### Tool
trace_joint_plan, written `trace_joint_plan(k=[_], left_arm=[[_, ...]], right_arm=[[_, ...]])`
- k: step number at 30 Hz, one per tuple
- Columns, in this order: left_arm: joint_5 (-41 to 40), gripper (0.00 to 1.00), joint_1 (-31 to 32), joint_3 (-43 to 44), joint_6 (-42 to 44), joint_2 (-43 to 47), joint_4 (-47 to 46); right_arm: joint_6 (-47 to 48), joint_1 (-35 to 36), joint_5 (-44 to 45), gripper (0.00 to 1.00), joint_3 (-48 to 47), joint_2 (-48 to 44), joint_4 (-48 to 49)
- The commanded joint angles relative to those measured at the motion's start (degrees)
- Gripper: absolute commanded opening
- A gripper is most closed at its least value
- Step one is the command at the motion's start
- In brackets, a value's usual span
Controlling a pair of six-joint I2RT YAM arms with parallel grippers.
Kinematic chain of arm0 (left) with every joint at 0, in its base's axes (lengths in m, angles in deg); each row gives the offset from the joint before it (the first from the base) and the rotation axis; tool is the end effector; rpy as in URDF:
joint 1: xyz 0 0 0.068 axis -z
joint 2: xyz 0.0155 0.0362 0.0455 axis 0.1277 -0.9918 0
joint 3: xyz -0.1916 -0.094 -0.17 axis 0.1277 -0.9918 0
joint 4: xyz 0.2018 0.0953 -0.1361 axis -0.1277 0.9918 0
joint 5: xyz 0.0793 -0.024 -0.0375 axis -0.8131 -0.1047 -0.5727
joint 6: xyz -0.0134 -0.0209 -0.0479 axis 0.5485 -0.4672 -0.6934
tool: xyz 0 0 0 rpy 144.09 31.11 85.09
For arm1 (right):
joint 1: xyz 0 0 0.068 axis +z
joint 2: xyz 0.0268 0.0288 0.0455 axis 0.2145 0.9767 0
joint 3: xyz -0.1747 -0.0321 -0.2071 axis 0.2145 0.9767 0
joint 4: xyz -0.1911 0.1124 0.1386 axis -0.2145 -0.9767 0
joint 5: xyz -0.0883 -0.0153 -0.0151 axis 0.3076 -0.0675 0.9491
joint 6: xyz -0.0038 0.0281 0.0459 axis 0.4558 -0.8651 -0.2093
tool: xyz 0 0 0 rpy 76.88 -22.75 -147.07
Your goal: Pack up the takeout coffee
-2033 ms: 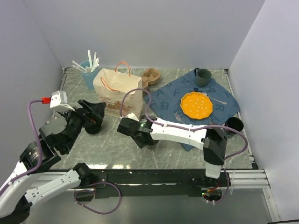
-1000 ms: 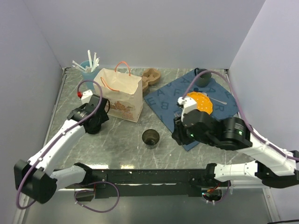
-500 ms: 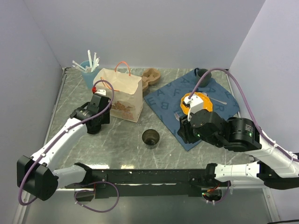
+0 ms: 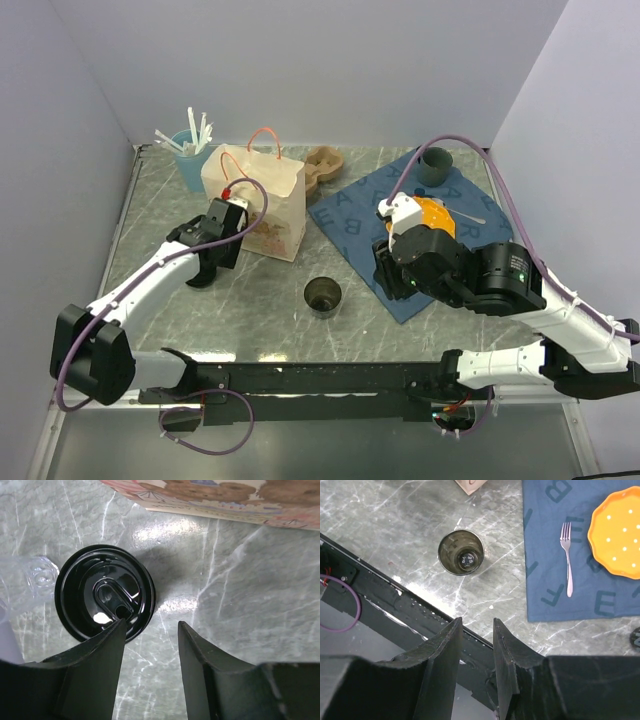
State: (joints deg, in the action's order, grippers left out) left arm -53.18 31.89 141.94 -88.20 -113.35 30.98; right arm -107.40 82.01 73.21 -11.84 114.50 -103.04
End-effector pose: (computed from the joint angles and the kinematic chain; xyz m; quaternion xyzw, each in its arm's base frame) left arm 0.2356 -0.0937 0.2580 0.0965 0.9404 0.0939 0.3123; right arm 0.0688 0.1422 0.4497 -0.2503 0.8677 0.1520 0.4018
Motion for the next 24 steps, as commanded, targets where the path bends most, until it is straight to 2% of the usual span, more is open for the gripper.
trace_joint_plan(k=[1,24], left_arm=[[-2.08,0.51,-0.12,-0.68,4.45,-0.90,-3.67],[-3.48,0.40,-0.21,-3.41,8.85,-2.40,-6.74]], right_arm=[[-0.39,0.25,2.12,0.39,-1.50,-0.77,-0.84],[-0.75,0.16,2.38,0.39,-2.46,1.24,-1.37]])
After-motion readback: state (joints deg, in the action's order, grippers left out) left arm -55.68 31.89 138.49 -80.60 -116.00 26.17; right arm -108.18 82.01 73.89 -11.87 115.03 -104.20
